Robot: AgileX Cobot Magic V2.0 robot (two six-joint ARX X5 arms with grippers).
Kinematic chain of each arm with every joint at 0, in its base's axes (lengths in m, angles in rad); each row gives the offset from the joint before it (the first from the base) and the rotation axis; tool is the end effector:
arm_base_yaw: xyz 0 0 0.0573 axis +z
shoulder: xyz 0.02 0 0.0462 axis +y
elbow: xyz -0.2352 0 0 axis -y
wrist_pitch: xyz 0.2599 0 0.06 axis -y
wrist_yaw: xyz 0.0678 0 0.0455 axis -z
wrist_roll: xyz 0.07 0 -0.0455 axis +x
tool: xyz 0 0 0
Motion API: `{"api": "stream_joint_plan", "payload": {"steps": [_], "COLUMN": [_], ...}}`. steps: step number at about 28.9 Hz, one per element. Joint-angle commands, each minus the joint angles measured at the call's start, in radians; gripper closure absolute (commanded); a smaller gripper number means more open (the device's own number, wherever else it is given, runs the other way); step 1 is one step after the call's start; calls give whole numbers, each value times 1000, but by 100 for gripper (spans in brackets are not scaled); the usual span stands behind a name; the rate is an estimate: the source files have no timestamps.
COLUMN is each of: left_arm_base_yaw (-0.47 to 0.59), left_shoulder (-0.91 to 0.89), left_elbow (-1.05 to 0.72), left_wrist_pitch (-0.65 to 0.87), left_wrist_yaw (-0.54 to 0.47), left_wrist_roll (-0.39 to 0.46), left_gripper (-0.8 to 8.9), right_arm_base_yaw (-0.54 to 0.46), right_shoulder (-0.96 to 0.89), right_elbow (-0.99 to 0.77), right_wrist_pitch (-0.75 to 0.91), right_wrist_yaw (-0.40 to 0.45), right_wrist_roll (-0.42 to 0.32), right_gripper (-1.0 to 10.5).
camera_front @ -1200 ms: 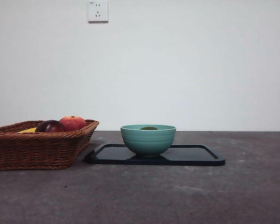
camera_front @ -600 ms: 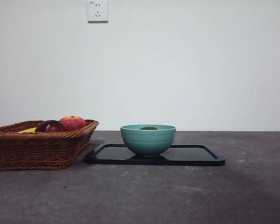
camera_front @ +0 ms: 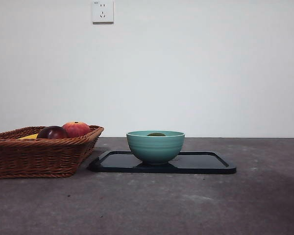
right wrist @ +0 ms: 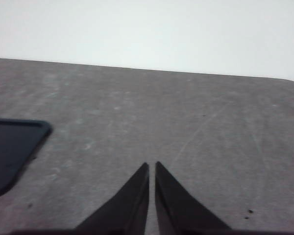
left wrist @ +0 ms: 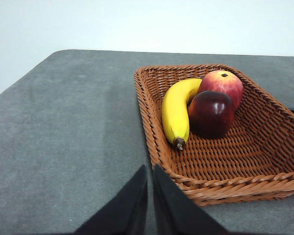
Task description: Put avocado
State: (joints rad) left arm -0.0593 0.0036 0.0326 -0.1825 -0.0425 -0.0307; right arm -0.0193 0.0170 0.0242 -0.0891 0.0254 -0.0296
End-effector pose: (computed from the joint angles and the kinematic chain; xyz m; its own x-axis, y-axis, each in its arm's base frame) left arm 0.1788 -0.0076 0.1508 0.9881 -0.0161 -0.1528 0.0126 0.9996 -0.0238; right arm 0.1815 -0.0053 0.1581 0.9957 -0.0446 -0.0818 0.0422 0.9986 -0.0316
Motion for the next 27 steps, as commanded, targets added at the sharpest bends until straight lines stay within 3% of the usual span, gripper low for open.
{"api": "stream_joint_plan", "payload": {"steps": [1, 8, 27], "left_arm_base_yaw": [0, 0, 0], "left_shoulder": [0, 0, 0], "left_elbow": [-22, -22, -22], "left_wrist_pitch": [-4, -4, -4], "left_wrist_yaw": [-6, -6, -6], "left_wrist_roll": [16, 16, 16], "left_gripper": [794, 794, 794], "right_arm_base_yaw": [-14, -44, -45], "right_shoulder": [-13, -13, -13], "right_elbow": [-14, -14, -13], "right_wrist_pitch": [-18, -91, -66], "right_wrist_yaw": [-2, -1, 0], "right_wrist_roll": [-2, -5, 22], "right_gripper": [930, 930, 930]}}
